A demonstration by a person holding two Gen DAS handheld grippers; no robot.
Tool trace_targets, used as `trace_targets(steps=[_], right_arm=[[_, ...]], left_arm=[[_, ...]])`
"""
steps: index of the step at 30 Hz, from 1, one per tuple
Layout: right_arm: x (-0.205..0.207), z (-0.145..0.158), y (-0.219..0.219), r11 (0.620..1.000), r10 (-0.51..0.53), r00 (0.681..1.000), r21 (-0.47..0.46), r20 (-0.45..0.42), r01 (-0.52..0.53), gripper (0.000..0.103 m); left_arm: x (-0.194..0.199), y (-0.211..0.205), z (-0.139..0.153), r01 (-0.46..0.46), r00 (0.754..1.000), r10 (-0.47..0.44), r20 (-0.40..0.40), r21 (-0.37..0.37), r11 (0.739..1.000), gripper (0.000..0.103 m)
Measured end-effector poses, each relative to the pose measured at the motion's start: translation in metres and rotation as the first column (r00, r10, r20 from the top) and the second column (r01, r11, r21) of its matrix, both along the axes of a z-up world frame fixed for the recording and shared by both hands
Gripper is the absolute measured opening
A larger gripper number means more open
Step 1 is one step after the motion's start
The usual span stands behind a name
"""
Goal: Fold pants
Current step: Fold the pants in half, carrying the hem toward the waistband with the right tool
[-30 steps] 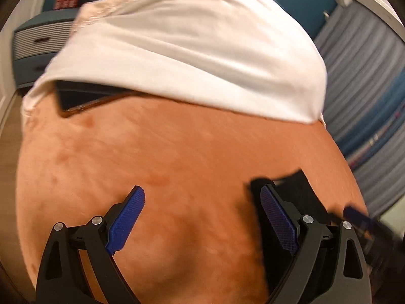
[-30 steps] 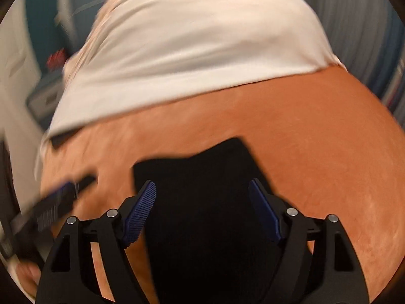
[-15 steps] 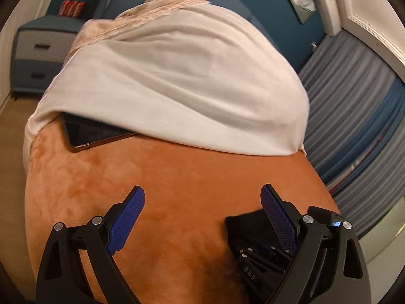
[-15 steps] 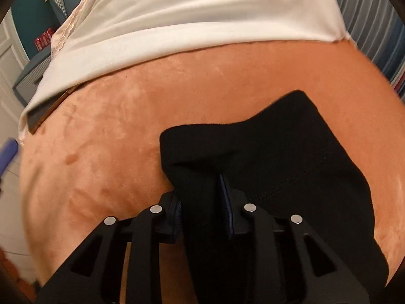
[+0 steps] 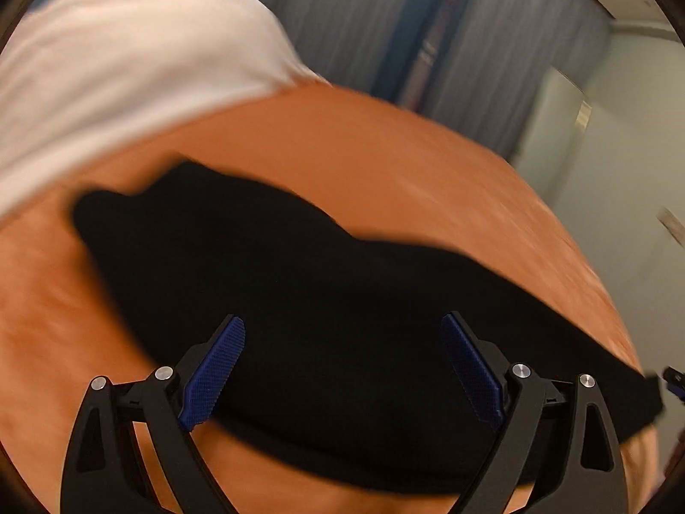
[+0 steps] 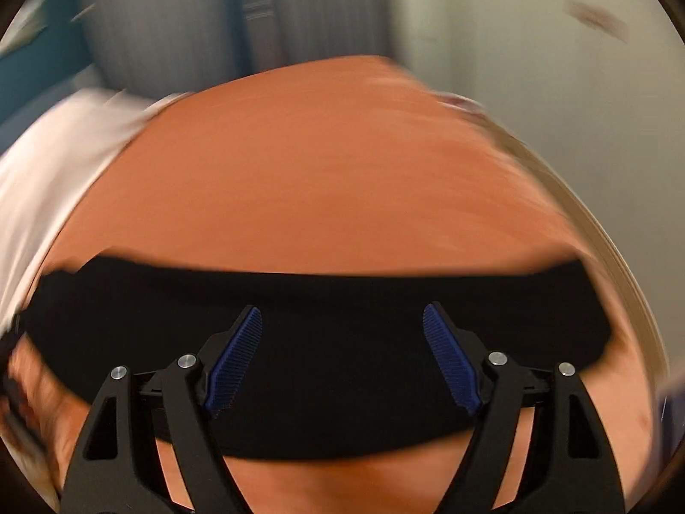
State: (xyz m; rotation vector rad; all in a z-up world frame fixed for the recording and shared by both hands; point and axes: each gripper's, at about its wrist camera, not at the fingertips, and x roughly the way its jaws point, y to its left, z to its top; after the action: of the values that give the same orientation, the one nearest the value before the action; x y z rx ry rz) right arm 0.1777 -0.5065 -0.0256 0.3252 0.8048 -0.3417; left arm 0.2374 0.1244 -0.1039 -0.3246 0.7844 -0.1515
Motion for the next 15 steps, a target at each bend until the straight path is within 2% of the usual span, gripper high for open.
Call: trace_targets(steps=[1,2,4,5,6,8,9,11,13,14,15], right_arm=[[-0.018,-0.008,-0.042,0.994,-0.091,0.996,0.059,-0.006,0.092,0.078],[-0.028,-0.016,-0.069,0.983,-0.138,0.990,0.120,-0.014,0.138,0.079],[-0.039,-0.035,-0.110,0.950,-0.159,0.987,0.271,-0.003,0.154,0.079],[-0.039,-0.045,-0.120,0.933,-0.153,0.988,0.332,0.007,0.142,0.079],[-0.034,-0.052,-0.125,0.924,-0.138,0.990,0.362,0.012,0.125,0.083],[-0.017,-0.068,-0.118,0.928,-0.099,0.995,0.361,0.006,0.090,0.089],[-0.021,-0.071,-0.137,0.937,-0.090,0.996,0.339,0.012,0.080,0.091],[-0.011,-0.070,-0.130,0.966,-0.060,0.998,0.255,0.023,0.052,0.090],[-0.005,-0.067,-0.132,0.978,-0.041,0.999,0.208,0.031,0.034,0.065],[0.002,-0.067,-0.130,0.968,-0.004,0.999,0.251,0.044,-0.007,0.023],[-0.008,-0.071,-0.138,0.954,0.002,0.998,0.299,0.061,-0.020,0.016]], left_arm=[[0.001,-0.018,-0.010,0.055,0.998,-0.055,-0.028,-0.025,0.998,0.091],[0.000,-0.041,-0.019,0.094,0.994,-0.095,-0.052,-0.021,0.995,0.091],[-0.004,-0.071,-0.018,0.120,0.992,-0.117,-0.039,0.075,0.990,0.091],[-0.006,-0.082,-0.013,0.155,0.988,-0.154,-0.021,0.085,0.984,0.091],[-0.007,-0.090,-0.008,0.205,0.979,-0.205,0.002,0.026,0.978,0.091],[-0.007,-0.094,-0.010,0.232,0.973,-0.232,0.007,-0.086,0.969,0.091],[-0.005,-0.100,-0.018,0.229,0.972,-0.234,-0.021,-0.126,0.965,0.091],[-0.001,-0.109,-0.027,0.218,0.973,-0.223,-0.062,-0.079,0.973,0.091],[-0.001,-0.113,-0.025,0.222,0.973,-0.225,-0.057,-0.044,0.974,0.091],[-0.001,-0.114,-0.026,0.225,0.972,-0.227,-0.059,-0.038,0.974,0.091],[0.000,-0.115,-0.029,0.225,0.972,-0.227,-0.068,-0.030,0.974,0.091]])
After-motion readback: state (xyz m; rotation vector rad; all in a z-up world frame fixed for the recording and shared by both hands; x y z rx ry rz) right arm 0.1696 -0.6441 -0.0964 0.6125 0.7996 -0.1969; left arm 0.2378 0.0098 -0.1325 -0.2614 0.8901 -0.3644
